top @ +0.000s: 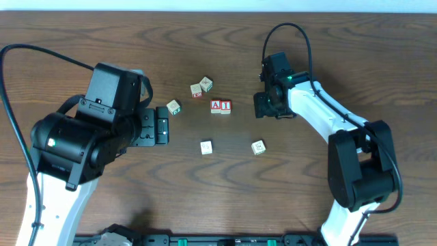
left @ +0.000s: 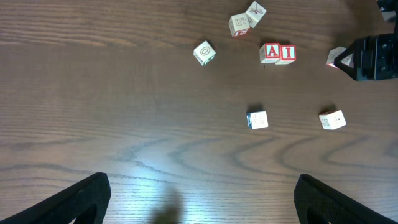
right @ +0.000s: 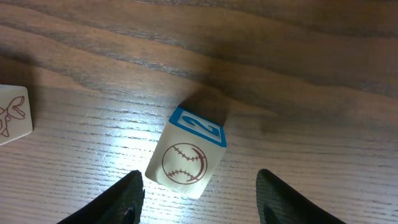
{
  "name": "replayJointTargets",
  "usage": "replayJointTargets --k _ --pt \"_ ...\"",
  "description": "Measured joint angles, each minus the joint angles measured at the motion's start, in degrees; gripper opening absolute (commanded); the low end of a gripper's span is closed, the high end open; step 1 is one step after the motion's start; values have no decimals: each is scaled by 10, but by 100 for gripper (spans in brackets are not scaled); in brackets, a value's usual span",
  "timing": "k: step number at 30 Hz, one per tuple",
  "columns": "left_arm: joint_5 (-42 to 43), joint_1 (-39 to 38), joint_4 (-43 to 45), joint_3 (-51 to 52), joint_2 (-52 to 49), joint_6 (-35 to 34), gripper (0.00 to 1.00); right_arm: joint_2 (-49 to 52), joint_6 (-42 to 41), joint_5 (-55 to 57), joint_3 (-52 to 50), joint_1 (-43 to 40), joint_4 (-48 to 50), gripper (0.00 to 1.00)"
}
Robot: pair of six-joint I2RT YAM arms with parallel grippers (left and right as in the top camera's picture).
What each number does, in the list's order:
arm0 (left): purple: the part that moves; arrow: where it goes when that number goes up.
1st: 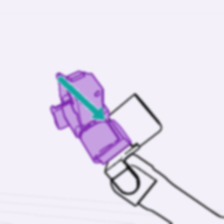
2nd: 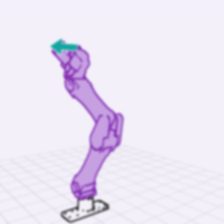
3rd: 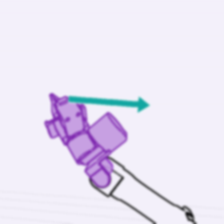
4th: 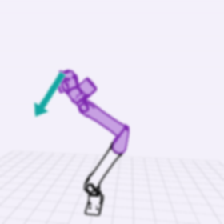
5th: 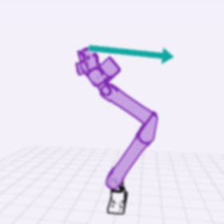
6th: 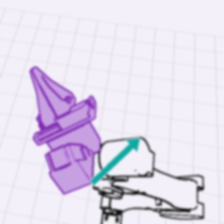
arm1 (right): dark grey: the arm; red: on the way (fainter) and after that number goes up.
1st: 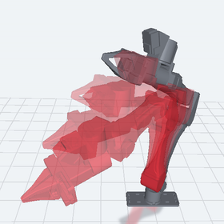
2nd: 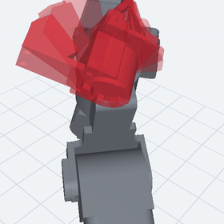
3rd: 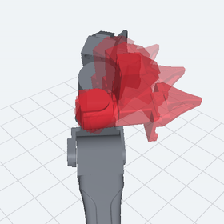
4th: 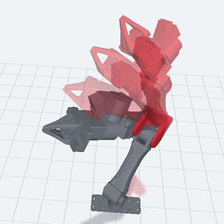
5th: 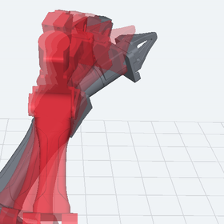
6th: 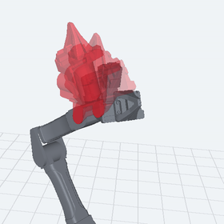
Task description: Spell out Ai2
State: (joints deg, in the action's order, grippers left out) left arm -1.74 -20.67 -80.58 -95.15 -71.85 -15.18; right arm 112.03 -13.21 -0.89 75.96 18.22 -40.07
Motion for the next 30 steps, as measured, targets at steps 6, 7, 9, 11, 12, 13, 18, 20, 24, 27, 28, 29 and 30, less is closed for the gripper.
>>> replayJointTargets --k 6,7,9,11,12,13,18,20,24,27,28,29,30 --pt "0 0 0 0 0 0 96 0 -7 3 0 0 5 55" --pt "0 0 0 0 0 0 95 0 -10 4 0 0 5 55" --pt "0 0 0 0 0 0 96 0 -24 5 0 0 5 54" --pt "0 0 0 0 0 0 95 0 -40 5 0 0 6 54" --pt "0 0 0 0 0 0 95 0 -52 5 0 0 7 54" --pt "0 0 0 0 0 0 95 0 -64 5 0 0 7 54" --pt "0 0 0 0 0 0 95 0 -120 11 0 0 7 55" --pt "-2 0 0 0 0 0 96 0 -135 11 0 0 7 55" --pt "-2 0 0 0 0 0 95 0 -156 11 0 0 10 54" --pt "-2 0 0 0 0 0 95 0 -170 8 0 0 13 54" --pt "-2 0 0 0 0 0 95 0 -173 7 0 0 17 53" --pt "-2 0 0 0 0 0 95 0 -176 6 0 0 19 53" --pt "-2 0 0 0 0 0 96 0 -178 6 0 0 21 53"
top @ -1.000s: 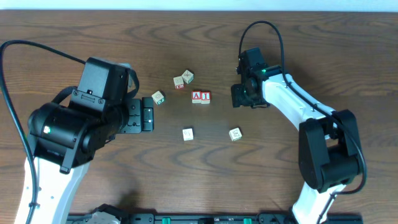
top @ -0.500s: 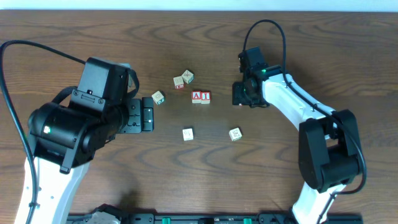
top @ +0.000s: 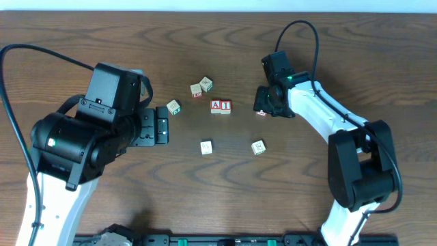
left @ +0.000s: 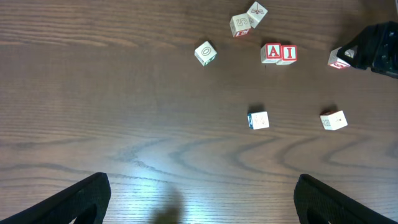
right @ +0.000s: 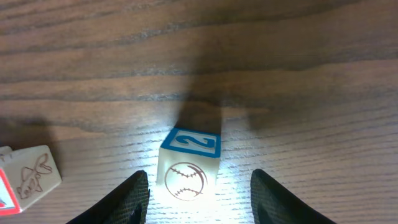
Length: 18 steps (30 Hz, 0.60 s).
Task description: Spell out Ai2
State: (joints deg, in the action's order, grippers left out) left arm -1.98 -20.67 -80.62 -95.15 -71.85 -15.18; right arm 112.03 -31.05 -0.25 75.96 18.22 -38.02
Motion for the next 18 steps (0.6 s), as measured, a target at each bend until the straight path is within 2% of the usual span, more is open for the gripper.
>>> replayJointTargets --k 5,15,18 --pt "0 0 0 0 0 0 95 1 -5 0 0 3 6 52" --pt "-2 0 -1 0 0 0 95 38 -12 6 0 13 21 26" --pt "-3 0 -1 0 0 0 95 38 -1 16 0 13 40 26"
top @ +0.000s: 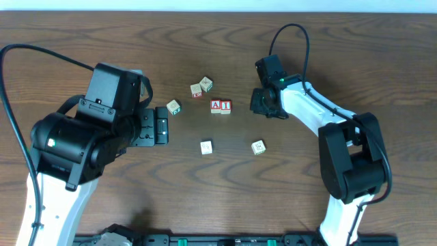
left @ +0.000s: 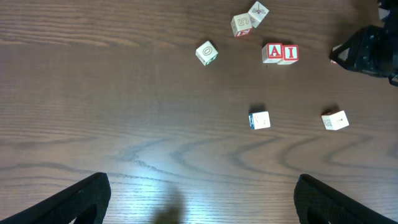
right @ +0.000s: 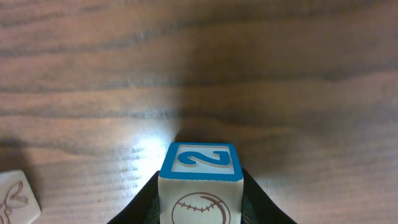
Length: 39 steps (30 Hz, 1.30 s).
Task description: Spell out Ai2
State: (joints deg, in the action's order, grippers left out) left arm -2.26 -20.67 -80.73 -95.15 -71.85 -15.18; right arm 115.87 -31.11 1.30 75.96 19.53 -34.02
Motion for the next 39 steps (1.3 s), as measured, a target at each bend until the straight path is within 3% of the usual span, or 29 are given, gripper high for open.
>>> replayJointTargets --k 15,17,20,25,33,39 --pt "-47 0 4 0 -5 0 95 0 87 97 0 17 193 24" --pt "-54 0 13 0 -12 0 96 0 91 108 0 21 221 20" --pt "-59 0 28 0 -35 0 95 0 94 132 -1 24 242 7" --pt "-59 0 47 0 -66 0 95 0 102 163 -24 24 325 19" --pt "-62 0 82 1 -63 0 95 2 108 180 -170 24 475 24" --pt "-63 0 103 1 -61 0 95 5 101 193 -221 25 551 30"
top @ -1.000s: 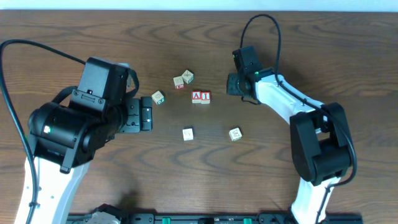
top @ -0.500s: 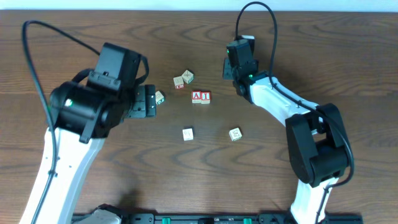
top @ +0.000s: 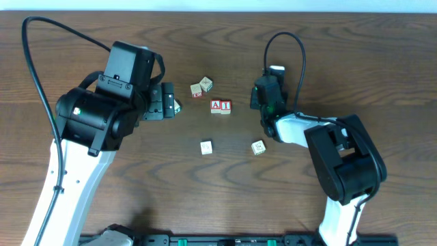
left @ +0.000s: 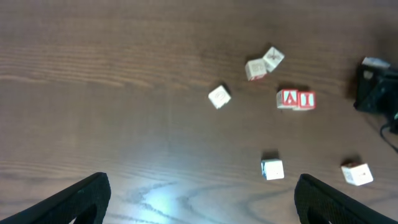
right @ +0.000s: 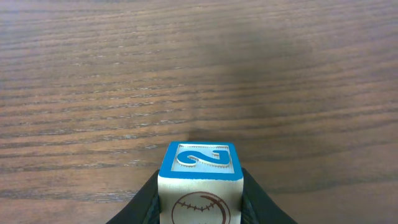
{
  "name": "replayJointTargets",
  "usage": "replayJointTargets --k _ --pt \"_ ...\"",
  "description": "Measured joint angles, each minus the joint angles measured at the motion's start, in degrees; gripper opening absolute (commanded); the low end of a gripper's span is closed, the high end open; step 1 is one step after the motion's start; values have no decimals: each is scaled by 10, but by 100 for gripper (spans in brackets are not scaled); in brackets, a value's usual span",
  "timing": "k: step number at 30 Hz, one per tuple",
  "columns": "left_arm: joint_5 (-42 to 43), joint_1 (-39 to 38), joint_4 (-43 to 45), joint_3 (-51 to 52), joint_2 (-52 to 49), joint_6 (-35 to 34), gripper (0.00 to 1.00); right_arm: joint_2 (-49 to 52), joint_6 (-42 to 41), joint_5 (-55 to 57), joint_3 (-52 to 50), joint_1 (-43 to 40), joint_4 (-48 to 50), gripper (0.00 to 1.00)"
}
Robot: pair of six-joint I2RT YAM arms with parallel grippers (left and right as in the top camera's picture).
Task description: Spell out Ai2
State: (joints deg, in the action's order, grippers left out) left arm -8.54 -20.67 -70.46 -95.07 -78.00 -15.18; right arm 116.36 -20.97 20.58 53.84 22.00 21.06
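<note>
The blue-topped "2" block [right: 200, 163], with a baseball on its side, sits between the fingers of my right gripper [right: 200, 202], which is shut on it and holds it off the wood. In the overhead view that block is hidden under the right wrist, just right of the red "A" block [top: 216, 105] and "I" block [top: 225, 105], which stand side by side. In the left wrist view the "A" block [left: 287, 98] and "I" block [left: 305, 99] show at the right. My left gripper [left: 199, 198] is open and holds nothing, well left of the letters.
Loose pale blocks lie around: two blocks [top: 201, 87] behind the letters, a "0" block [left: 219, 96] next to the left gripper, one block [top: 206, 147] in front of the letters and another block [top: 258, 147] to its right. The wooden table [top: 355, 55] spreads all round.
My right gripper, still shut on the "2" block, now holds it higher off the table, with the neighbouring block out of its view. The left arm has moved back and to the right.
My right gripper stood open around the tilted "2" block on the table right of "A I". Then the block stood squarer between the open fingers. Then the fingers were shut on it. Now it is raised, and the left arm has shifted rearward.
</note>
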Motion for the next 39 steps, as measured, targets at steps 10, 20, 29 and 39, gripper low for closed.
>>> replayJointTargets --k 10,20,29,39 --pt "-1 0 8 0 0 0 95 0 -23 13 -11 0 0 58" --pt "-12 0 9 0 0 0 95 -7 -28 14 -14 4 9 59" --pt "-14 0 6 0 0 0 96 -76 -27 12 30 3 -117 65" --pt "-14 0 1 0 0 0 95 -174 -196 -55 235 -9 -632 82"
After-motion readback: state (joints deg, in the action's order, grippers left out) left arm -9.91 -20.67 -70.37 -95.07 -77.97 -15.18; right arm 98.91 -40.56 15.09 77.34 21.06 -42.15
